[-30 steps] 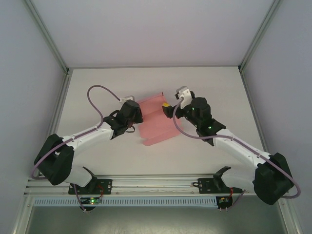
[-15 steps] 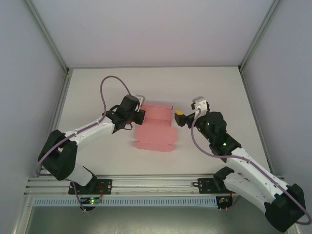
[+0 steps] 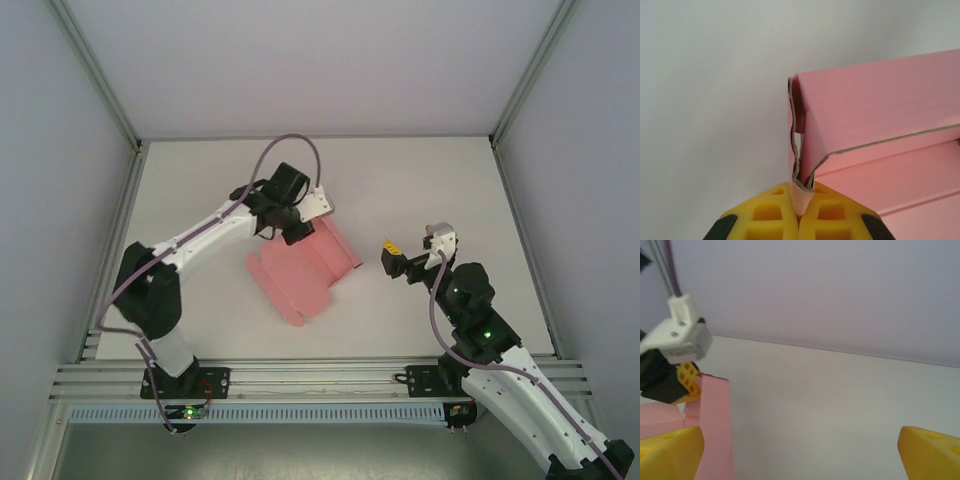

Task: Assemble paper box

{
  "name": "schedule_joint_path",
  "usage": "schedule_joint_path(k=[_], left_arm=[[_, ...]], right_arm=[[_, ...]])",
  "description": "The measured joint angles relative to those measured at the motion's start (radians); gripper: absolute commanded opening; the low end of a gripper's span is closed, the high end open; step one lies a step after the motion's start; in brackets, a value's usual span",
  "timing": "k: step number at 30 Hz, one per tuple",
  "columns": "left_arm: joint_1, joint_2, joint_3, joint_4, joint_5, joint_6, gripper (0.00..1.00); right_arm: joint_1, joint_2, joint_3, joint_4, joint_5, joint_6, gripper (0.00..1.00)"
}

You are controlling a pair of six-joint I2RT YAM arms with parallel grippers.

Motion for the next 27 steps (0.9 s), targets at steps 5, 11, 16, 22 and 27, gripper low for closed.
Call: schedule_joint_path(k=[5,11,16,22,27], left_arm=[[-0.087,0.184,0.133,-0.109,-0.162,0.145,0.00],[-0.180,0.344,0.190,-0.131,-0.365,0.273,0.00],[-0.211,0.402,0.208,-0.112,-0.505,0.364,0.00],[-0.249,0.419,0.167,-0.001,-0.624,0.447,0.00],[-0.274,0.419,0.122,0.144,-0.669,0.500,0.00]], right_arm=[[-0.003,0.001,-0.001,-0.028,0.019,0.007,0.98],[-0.006,0.019,-0.001,-0.048,0.023,0.007,0.98],[-0.006,0.009,-0.001,-0.058,0.024,0.007,0.98],[-0.006,-0.019,-0.001,-0.060,0.030,0.007,0.98],[-0.013,-0.022,-0.001,-0.063,0.033,0.007,0.98]])
